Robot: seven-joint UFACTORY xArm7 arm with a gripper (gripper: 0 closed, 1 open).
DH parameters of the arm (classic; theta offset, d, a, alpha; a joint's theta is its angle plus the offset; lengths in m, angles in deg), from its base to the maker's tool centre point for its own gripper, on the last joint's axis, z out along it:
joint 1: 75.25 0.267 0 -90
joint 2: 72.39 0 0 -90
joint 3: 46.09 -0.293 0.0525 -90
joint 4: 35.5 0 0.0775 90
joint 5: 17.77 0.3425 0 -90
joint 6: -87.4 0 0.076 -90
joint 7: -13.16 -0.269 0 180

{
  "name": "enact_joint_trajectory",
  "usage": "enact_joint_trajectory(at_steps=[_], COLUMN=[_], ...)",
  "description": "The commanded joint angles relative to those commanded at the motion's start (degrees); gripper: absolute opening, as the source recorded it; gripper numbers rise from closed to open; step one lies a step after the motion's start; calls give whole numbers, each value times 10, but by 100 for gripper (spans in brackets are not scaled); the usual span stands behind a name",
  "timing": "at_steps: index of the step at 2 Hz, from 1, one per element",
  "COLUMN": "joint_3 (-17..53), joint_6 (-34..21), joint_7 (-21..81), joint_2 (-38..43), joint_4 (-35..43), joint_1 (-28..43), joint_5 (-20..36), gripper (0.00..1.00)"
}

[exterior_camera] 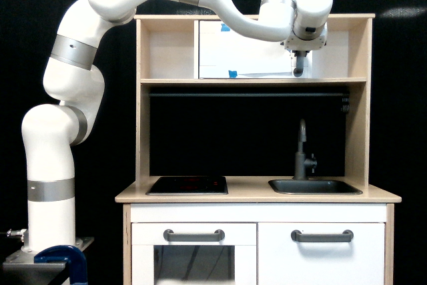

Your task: Open the oven door

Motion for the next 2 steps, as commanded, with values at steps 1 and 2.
enact_joint_trajectory(at_steps=[1,2], joint_3=[-3,-1], joint_6=[-18,-37], joint_7=[8,16], joint_2=[-30,-48], joint_4=[-34,-56], joint_1=[-24,-43], joint_5=[4,7], gripper=[0,0])
